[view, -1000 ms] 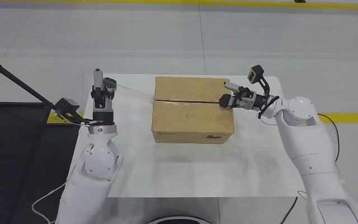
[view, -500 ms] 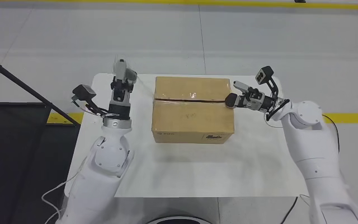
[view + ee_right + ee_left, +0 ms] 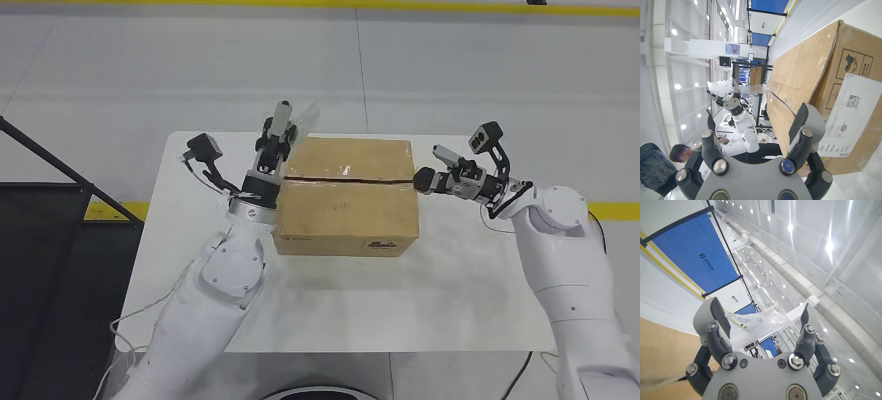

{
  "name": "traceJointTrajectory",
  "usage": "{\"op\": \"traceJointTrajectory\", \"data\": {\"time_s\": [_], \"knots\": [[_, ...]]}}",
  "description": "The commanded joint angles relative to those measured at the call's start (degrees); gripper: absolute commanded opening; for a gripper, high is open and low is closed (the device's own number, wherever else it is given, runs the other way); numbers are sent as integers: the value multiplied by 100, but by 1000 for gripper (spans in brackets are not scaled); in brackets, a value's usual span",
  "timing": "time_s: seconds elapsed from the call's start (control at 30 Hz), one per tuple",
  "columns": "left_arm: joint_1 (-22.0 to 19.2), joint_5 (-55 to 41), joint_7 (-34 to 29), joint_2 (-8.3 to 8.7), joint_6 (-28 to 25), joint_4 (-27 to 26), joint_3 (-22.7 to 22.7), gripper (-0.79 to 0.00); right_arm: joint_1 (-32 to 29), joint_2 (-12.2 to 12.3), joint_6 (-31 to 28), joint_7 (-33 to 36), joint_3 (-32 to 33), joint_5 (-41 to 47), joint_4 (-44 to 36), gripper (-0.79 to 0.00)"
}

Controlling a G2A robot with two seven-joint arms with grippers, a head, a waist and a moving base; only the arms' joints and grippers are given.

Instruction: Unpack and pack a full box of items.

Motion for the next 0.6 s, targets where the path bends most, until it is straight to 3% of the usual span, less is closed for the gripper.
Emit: {"op": "traceJointTrajectory", "data": {"time_s": [0.0, 0.3, 0.57], "knots": [[-79, -16, -56, -34, 46, 66, 94, 0, 6, 7, -15, 24, 15, 14, 28, 0], [-413, 97, -251, -198, 292, 527, 516, 0, -151, 81, -460, 126, 366, 393, 17, 0], [-785, 55, -175, -430, 338, 1243, 1055, 0, -373, 182, -573, 300, 678, 528, 20, 0]]}}
